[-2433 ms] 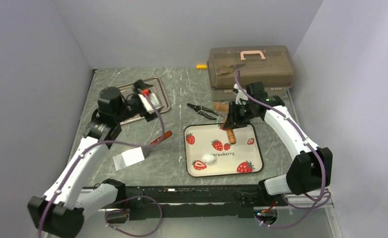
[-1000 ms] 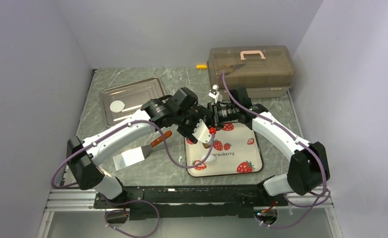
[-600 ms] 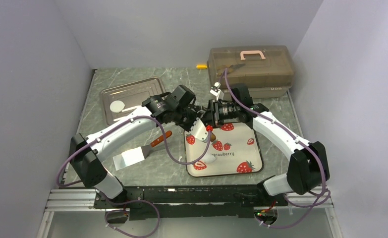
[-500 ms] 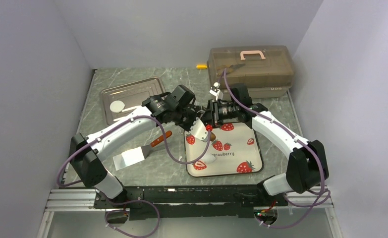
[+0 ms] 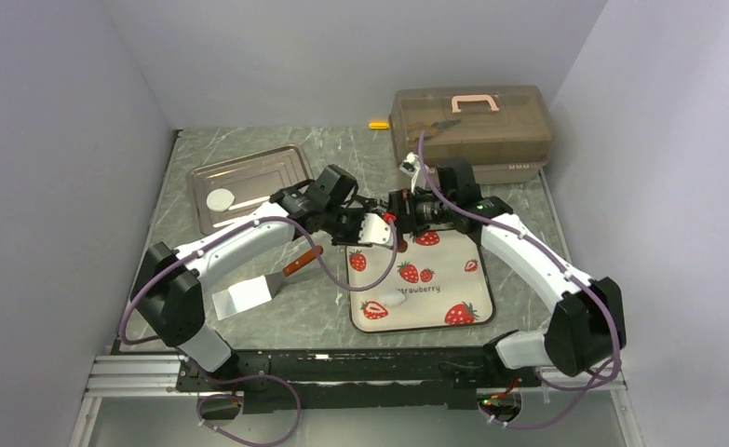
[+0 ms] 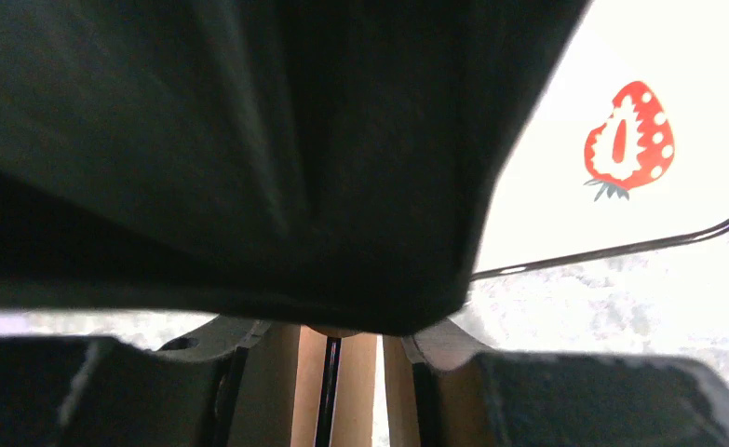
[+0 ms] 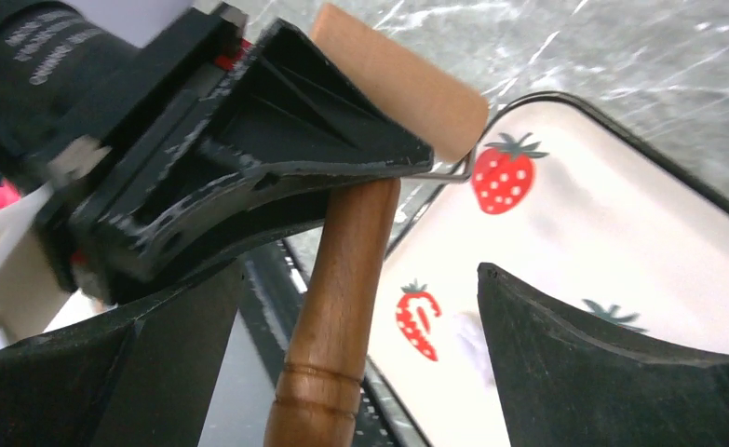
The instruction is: Roll out the dumpling wrappers from the dough
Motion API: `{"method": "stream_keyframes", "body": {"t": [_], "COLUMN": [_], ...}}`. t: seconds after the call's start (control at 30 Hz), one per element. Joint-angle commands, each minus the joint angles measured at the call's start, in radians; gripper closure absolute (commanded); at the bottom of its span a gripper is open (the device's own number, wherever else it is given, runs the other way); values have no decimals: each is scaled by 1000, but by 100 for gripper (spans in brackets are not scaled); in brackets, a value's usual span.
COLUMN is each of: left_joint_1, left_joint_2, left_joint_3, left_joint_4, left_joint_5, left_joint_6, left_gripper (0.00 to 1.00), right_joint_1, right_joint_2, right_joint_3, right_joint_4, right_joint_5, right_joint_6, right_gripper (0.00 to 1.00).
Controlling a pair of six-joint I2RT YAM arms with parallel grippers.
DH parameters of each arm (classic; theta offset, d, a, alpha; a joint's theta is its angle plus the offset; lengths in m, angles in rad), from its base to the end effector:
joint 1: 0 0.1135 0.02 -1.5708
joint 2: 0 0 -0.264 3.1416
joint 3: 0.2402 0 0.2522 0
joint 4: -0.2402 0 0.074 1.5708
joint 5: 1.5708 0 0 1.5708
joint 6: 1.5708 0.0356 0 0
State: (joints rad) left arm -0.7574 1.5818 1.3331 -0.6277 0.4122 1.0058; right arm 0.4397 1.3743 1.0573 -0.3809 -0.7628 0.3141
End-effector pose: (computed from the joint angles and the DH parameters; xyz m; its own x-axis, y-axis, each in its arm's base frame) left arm 0.2397 -0.2462 0.2934 0.3900 0.6962 -0.6026 0.9084 -0.1838 0.3756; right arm 0.2577 0.1484 0.2890 -0.7961 -0.1277 -0.5915 -0.5686 0.4923 0.6590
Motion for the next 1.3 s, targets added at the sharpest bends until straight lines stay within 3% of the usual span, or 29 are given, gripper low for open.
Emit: {"method": "stream_keyframes", "body": {"t": [0.0,0.23,0.4,0.67,0.87,0.97,1.07,1.27], "left_joint_1": [21,58,62,67,69,68,67,68], "left_joint_2": [14,27,33,30,35,38,38,41], "left_joint_3": [-14,12,63,108,130,141,142,127], "left_joint_4": [117,113,66,21,15,14,18,32], "left_joint_5": [140,253,330,422,476,510,523,535], "left_joint_6": [-163,-290,-351,-401,-419,-436,-444,-452], "left_gripper": [100,100,100,100,100,100,100,100], "right_joint_1": [-38,-59,-58,-58,-56,-57,-57,-57], "right_joint_2": [-132,-416,-491,-502,-424,-389,-368,-348], "right_joint_3": [-42,-208,-299,-342,-414,-416,-401,-427], "right_joint_4": [69,253,319,466,767,799,802,884], "right_joint_5": [84,90,-18,7,-51,-60,-70,-59], "right_joint_6": [-171,-321,-382,-280,-110,-103,-97,-41], "right_gripper": [0,0,0,0,2,9,34,61]}}
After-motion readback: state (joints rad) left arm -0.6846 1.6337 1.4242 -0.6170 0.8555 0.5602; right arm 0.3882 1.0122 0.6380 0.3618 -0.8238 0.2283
